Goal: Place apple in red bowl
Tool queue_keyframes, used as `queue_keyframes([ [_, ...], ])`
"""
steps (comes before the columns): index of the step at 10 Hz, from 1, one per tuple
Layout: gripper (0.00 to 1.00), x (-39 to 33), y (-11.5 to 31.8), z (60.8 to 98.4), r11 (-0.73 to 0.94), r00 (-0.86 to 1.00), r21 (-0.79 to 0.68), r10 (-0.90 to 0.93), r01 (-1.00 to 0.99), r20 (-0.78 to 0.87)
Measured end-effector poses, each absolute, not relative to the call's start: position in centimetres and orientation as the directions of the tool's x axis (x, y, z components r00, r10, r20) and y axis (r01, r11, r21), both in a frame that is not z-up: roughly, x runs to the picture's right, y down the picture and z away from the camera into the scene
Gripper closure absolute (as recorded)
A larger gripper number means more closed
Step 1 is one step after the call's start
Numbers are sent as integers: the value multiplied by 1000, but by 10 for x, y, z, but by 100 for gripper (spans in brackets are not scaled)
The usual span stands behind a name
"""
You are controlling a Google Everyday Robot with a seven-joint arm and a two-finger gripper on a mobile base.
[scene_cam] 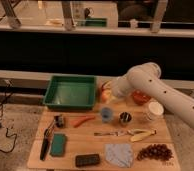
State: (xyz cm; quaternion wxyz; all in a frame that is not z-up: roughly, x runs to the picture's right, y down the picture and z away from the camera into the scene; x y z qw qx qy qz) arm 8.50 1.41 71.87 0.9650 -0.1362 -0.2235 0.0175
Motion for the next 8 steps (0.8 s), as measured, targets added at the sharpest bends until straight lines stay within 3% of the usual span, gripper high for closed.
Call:
queue_keyframes([
  [8, 94, 84, 13, 720, 963, 899, -270, 95, 27, 427],
])
